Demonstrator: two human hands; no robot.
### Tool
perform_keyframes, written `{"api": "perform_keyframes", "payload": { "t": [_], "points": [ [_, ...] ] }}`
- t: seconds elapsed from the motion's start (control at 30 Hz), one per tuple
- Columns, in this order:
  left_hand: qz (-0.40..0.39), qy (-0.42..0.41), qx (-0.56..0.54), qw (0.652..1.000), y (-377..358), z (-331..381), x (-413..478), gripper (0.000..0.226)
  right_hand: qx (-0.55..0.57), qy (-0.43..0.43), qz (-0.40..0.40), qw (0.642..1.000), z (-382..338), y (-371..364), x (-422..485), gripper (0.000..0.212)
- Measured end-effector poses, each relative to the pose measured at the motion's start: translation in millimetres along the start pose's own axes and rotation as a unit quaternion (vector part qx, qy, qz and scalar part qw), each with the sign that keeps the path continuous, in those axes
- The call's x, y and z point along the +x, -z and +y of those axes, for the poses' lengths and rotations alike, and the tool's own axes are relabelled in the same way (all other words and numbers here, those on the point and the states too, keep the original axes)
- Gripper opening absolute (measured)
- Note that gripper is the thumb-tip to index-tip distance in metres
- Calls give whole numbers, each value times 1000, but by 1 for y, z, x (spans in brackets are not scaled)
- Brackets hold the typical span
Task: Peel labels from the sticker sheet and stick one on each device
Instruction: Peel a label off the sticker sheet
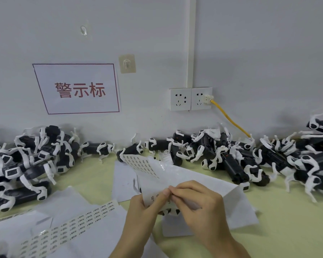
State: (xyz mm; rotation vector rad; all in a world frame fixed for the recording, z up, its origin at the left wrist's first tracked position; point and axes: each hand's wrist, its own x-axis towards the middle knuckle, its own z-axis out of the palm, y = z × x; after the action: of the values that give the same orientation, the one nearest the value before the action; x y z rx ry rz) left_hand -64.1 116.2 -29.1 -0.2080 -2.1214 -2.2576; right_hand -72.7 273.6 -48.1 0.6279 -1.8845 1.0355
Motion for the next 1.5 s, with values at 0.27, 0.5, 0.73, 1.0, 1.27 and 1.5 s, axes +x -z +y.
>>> {"api": "perform_keyframes", "payload": {
  "t": [0.27, 0.5, 0.73, 1.0, 1.27, 1.5],
  "points": [
    [17, -2, 6, 1000, -2, -2, -1, 39, -16, -4, 34, 999, 2, -3, -3, 16],
    [17, 19, -10, 1000, -4, -2, -1, 29, -20, 0, 52, 998, 2, -5, -5, 13],
    [49, 76, -64, 994, -3, -4, 1, 35, -27, 6, 25, 999, 0, -4, -4, 13],
    [45, 102, -90, 990, -1, -1, -2, 32, 37, -72, -38, 996, -3, 2, 1, 23],
    [24, 106, -114, 987, -5, 1, -6, 33, 41, -57, 1, 998, -5, 2, 4, 23],
    [16, 70, -101, 992, -4, -1, -4, 34, 72, -96, -27, 992, -7, 6, 7, 25]
  ]
}}
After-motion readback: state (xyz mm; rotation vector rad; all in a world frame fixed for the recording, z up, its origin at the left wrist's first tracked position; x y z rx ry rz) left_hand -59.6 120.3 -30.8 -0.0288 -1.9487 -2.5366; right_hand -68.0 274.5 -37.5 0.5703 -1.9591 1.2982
